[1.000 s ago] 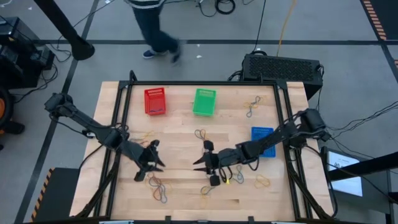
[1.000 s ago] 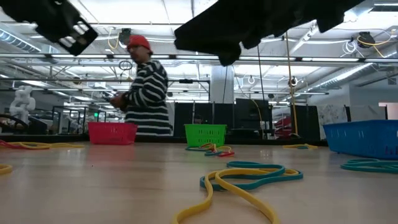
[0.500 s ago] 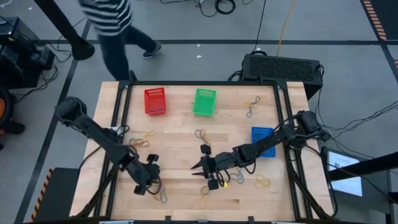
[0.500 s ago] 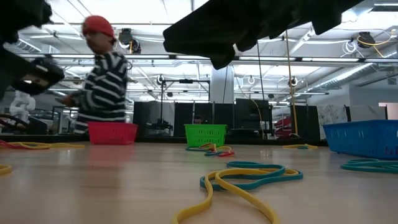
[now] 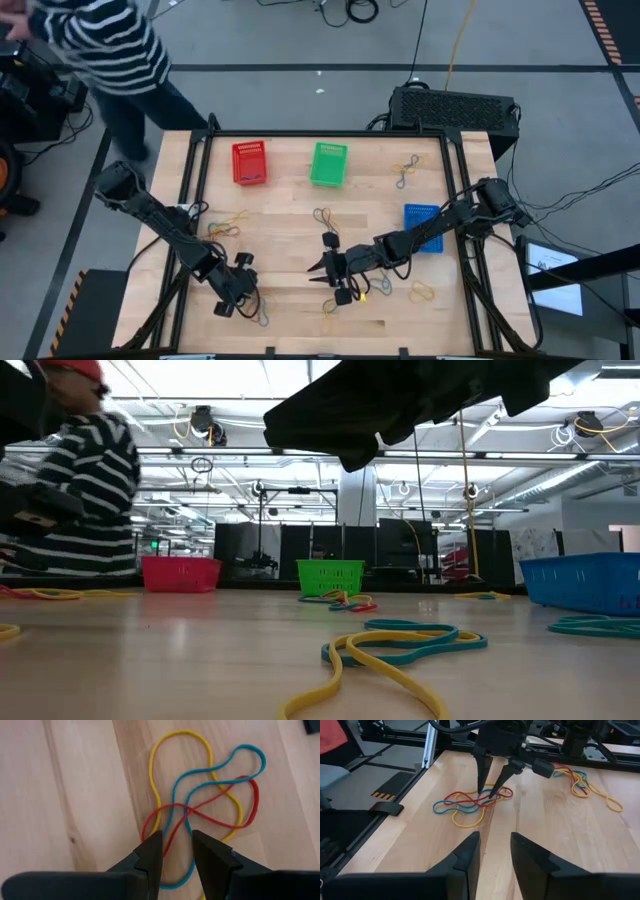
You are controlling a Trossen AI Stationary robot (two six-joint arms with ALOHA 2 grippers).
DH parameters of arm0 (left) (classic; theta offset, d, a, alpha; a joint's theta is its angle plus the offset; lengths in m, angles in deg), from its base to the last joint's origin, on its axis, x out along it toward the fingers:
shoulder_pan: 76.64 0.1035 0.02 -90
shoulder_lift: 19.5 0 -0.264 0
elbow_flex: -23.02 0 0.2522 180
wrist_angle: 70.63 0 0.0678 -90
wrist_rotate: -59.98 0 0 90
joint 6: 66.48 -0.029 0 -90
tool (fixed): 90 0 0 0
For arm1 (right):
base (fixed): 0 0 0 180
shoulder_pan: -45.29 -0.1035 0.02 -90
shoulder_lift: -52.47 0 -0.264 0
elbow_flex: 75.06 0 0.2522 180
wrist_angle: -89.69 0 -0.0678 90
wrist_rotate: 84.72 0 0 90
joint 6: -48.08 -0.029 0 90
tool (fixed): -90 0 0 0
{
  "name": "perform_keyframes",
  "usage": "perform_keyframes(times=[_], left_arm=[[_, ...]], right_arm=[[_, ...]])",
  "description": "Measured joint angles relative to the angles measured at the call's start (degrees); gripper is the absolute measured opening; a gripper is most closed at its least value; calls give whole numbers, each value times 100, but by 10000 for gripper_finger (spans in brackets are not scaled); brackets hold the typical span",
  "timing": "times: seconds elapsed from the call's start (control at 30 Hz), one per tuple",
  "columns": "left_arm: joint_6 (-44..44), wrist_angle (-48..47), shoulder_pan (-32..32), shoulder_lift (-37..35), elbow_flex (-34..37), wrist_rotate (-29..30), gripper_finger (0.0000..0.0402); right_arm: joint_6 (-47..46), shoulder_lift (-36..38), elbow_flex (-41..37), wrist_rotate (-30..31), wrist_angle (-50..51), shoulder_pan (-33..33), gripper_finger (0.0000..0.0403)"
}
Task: Sort rubber bands into baskets
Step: Put the red rubber band into the blue bin
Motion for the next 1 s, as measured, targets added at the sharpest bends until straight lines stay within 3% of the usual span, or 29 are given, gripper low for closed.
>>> perform_keyframes(times=[0.4,0.53,0.73,1.0], left_arm=[[44,-7,-26,9,145,-18,109],[44,-9,-23,9,146,-129,83],[42,-7,-19,9,149,-149,10],[-310,193,-19,-109,48,213,3]], right_arm=[[2,0,0,13,88,0,100],[2,0,0,24,88,0,100],[2,0,0,26,88,7,100],[2,2,0,26,7,11,100]])
